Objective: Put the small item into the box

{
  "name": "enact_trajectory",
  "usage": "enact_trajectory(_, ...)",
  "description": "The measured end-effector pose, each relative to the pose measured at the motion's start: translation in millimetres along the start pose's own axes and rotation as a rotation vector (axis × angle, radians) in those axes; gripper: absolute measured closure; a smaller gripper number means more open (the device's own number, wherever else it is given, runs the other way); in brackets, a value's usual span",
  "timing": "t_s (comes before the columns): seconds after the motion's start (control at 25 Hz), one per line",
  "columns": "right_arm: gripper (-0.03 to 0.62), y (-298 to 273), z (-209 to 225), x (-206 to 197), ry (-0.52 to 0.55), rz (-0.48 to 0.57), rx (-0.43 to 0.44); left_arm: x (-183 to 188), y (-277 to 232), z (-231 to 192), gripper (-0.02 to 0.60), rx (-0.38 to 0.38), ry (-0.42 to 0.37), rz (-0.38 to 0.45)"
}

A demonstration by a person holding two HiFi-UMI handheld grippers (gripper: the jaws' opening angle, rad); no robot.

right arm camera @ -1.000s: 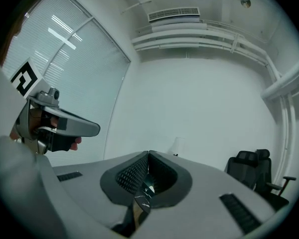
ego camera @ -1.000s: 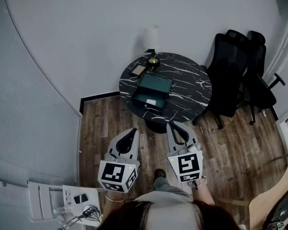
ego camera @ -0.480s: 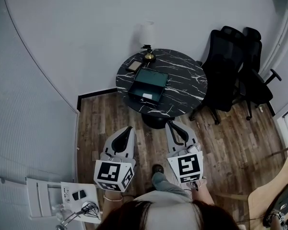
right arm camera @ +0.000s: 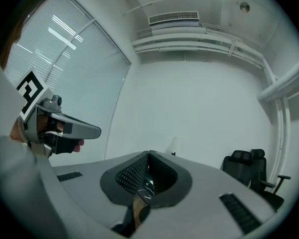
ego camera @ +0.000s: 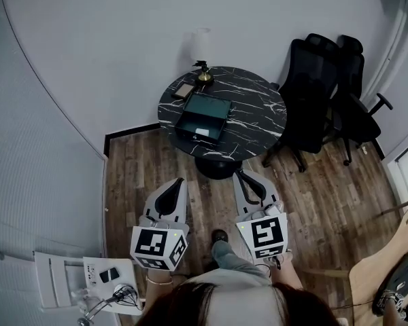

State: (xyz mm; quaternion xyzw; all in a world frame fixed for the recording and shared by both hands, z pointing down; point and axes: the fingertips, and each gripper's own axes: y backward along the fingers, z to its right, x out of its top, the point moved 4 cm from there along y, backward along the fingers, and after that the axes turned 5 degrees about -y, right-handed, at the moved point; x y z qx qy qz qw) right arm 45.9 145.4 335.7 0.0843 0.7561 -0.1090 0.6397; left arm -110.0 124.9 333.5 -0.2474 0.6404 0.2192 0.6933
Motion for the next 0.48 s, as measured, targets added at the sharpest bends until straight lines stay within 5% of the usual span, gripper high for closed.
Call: enact_trajectory(0.48, 0.569, 2.4, -4.0, -2.9, -0.016, -0.035, -0.006, -5.0, -0.5, 0.3, 0.574, -0.008, 0.013, -0.005)
